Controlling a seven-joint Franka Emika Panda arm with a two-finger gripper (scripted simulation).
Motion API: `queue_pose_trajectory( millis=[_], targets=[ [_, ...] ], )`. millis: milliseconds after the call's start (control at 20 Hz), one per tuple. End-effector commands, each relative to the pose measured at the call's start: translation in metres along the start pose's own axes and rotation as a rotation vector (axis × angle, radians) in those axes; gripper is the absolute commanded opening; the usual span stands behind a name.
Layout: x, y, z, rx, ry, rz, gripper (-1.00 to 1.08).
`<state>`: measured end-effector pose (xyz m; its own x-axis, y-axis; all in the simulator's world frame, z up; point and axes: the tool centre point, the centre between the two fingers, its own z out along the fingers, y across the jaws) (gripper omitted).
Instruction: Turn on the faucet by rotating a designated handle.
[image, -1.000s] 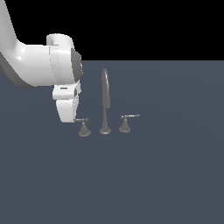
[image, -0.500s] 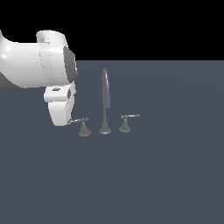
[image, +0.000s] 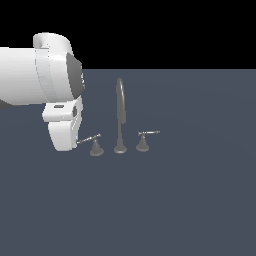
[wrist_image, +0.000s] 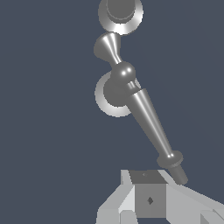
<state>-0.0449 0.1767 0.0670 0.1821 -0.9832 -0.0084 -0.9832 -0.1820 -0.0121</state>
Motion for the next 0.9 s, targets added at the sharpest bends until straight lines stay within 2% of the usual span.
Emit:
queue_pose_trajectory(
  millis=[0, 200, 250, 850],
  targets=[
    [0.020, 0.010, 0.001, -0.008, 0.008, 0.029, -1.00],
    [0.023, 0.021, 0.001, -0.011, 0.009, 0.029, -1.00],
    [0.005, 0.015, -0.001, -0.002, 0.000, 0.001, -1.00],
    [0.063, 0.042, 0.001, -0.012, 0.008, 0.029, -1.00]
  ],
)
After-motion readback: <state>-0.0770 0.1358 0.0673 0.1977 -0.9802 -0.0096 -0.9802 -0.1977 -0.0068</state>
